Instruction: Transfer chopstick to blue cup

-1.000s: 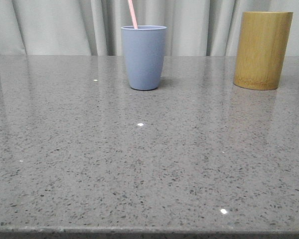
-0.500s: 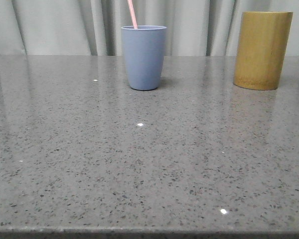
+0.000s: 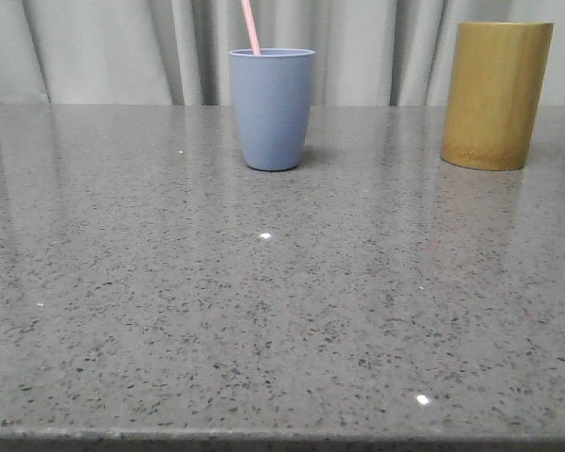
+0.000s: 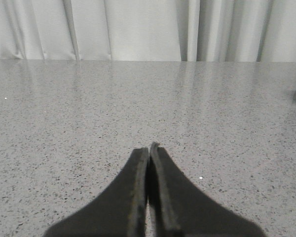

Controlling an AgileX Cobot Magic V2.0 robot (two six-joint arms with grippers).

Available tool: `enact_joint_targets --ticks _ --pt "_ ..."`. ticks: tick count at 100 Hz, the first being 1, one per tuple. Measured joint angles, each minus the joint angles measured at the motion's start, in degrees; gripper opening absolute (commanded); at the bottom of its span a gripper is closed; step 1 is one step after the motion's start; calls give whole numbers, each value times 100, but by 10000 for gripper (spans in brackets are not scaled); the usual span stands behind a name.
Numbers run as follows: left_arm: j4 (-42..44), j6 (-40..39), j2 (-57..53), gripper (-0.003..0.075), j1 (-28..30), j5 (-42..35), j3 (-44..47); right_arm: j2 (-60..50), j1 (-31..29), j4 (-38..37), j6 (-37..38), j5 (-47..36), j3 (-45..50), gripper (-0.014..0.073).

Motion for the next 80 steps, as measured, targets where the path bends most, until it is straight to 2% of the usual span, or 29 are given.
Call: enact_joint_targets --ticks 80 --pt "0 0 0 -19 0 0 0 0 0 -168 -10 -12 15 -70"
